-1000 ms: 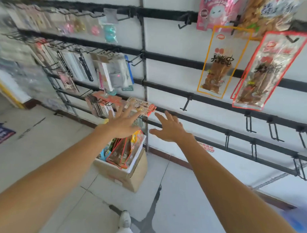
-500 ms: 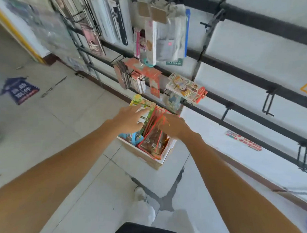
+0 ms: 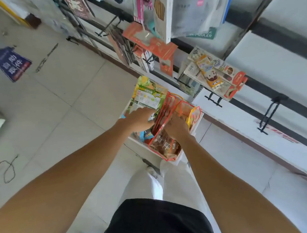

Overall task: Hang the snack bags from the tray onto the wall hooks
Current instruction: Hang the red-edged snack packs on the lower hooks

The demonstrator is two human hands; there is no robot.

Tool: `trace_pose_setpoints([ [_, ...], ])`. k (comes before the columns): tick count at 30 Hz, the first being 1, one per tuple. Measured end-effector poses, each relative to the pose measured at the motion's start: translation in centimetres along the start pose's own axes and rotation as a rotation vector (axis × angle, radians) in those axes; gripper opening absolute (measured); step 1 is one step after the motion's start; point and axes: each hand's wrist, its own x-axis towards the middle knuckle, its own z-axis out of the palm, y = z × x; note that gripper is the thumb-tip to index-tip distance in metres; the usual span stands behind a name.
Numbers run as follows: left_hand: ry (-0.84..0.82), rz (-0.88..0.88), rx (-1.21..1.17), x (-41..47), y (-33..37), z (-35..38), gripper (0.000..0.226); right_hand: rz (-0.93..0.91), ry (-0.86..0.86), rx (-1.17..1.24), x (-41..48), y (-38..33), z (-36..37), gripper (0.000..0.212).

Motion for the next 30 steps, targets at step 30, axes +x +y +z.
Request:
trace_pose_setpoints([
  [30,-0.245,0.522,0.082,13.3,-0.3,-0.6,0.045,0.316,0.604,0.372,1.4,2.1,2.8,0.038],
])
